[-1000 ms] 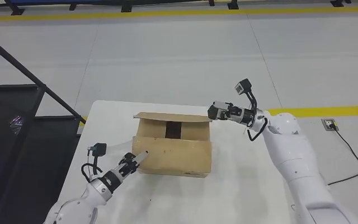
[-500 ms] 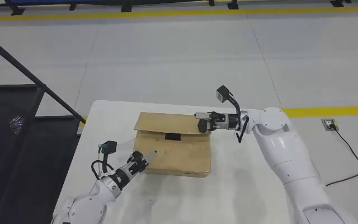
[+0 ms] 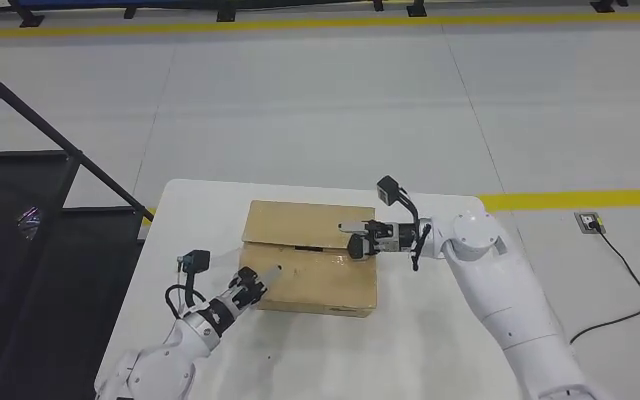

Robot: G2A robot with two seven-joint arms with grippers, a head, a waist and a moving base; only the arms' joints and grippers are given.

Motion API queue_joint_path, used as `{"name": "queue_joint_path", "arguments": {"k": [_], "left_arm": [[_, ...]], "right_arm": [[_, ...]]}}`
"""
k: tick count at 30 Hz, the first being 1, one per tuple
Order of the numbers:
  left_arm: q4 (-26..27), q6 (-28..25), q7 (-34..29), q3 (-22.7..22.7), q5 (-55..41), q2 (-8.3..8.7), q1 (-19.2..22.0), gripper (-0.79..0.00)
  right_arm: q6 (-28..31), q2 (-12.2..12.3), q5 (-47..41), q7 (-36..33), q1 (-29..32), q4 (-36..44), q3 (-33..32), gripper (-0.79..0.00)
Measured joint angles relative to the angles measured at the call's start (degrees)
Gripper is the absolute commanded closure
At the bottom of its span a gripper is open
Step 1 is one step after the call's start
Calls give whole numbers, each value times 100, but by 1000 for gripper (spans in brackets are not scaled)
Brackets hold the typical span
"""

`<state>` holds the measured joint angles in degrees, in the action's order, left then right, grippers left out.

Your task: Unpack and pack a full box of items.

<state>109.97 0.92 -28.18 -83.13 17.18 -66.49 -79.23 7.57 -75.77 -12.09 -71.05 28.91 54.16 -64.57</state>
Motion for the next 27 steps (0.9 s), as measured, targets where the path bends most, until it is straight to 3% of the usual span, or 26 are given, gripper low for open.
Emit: {"name": "queue_joint_path", "arguments": {"k": [7, 15, 27], "left_arm": [[63, 96, 634, -388, -506, -21, -132, -785], [175, 297, 1045, -1303, -1115, -3, -624, -785], [33, 458, 1054, -1278, -1009, -3, -602, -785]], "right_arm": [[135, 46, -46, 214, 236, 119, -51, -785], [218, 59, -116, 181, 266, 124, -43, -785], [216, 59, -115, 182, 265, 124, -44, -785]]}}
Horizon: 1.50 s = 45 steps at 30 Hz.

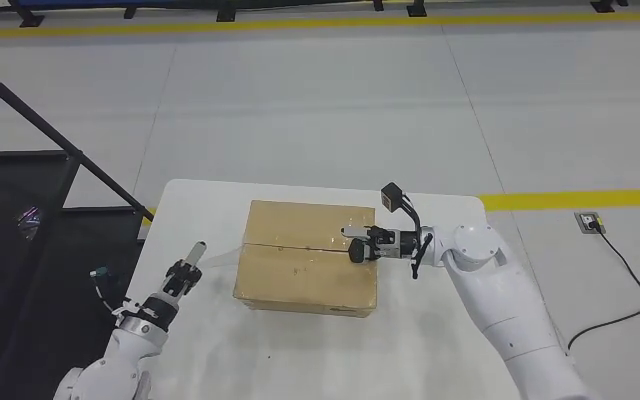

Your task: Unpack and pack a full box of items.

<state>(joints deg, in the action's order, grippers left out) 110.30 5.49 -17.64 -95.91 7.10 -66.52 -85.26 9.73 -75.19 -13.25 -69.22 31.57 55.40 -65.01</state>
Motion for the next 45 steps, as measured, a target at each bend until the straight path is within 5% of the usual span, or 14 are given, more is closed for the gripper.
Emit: {"name": "queue_joint_path", "arguments": {"k": [9, 15, 29, 36, 45], "left_arm": [[-1218, 1110, 1307, 632, -729, -212, 423, -785], [-2042, 1093, 1750, 923, -1323, -334, 973, -785], [-3350, 744, 1705, 1400, -1947, -521, 2162, -785], [-3011, 262, 1825, 1107, -2049, -513, 2059, -785], [-1512, -113, 1922, 569, -1725, -445, 1345, -785]], "right_arm": [[0, 0, 0, 0, 0, 0, 0, -785], [0, 0, 0, 0, 0, 0, 0, -785], [0, 0, 0, 0, 0, 0, 0, -785], [0, 0, 0, 0, 0, 0, 0, -785], [0, 0, 0, 0, 0, 0, 0, -785]]}}
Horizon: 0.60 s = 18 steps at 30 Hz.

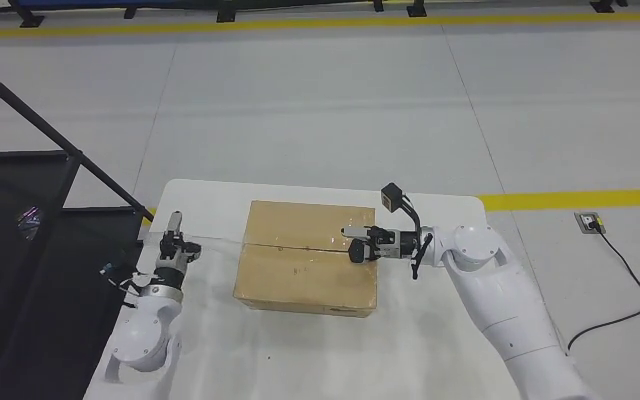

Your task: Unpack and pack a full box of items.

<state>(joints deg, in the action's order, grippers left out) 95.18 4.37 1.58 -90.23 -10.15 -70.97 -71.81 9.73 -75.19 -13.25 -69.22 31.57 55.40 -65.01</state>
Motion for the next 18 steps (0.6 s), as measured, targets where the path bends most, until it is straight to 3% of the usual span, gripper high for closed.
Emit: {"name": "queue_joint_path", "arguments": {"k": [8, 18], "left_arm": [[778, -86, -61, -49, 700, 27, -299, -785], [648, 115, -126, 32, 809, 4, -254, -785]], "right_arm": [[0, 0, 0, 0, 0, 0, 0, -785], [0, 0, 0, 0, 0, 0, 0, -785]]}}
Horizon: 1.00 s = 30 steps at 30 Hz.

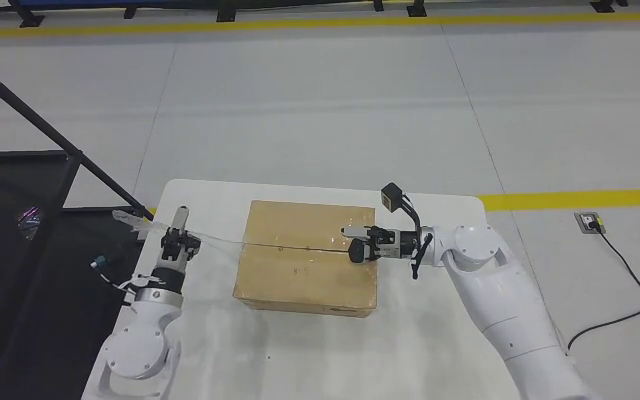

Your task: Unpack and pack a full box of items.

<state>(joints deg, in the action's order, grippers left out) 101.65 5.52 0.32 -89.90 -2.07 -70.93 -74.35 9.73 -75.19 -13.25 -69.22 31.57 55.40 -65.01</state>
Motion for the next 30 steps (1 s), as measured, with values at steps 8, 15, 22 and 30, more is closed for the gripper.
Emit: {"name": "queue_joint_path", "arguments": {"k": [8, 15, 22, 30], "left_arm": [[-641, 138, -326, -87, -194, -1, -172, -785], [-1155, 117, -1063, -137, -413, 27, -75, -785], [-1754, 224, -1658, 74, -435, 33, 564, -785], [-2725, 505, -1920, 575, -689, -54, 1510, -785]], "right_arm": [[0, 0, 0, 0, 0, 0, 0, -785], [0, 0, 0, 0, 0, 0, 0, -785], [0, 0, 0, 0, 0, 0, 0, -785], [0, 0, 0, 0, 0, 0, 0, -785]]}}
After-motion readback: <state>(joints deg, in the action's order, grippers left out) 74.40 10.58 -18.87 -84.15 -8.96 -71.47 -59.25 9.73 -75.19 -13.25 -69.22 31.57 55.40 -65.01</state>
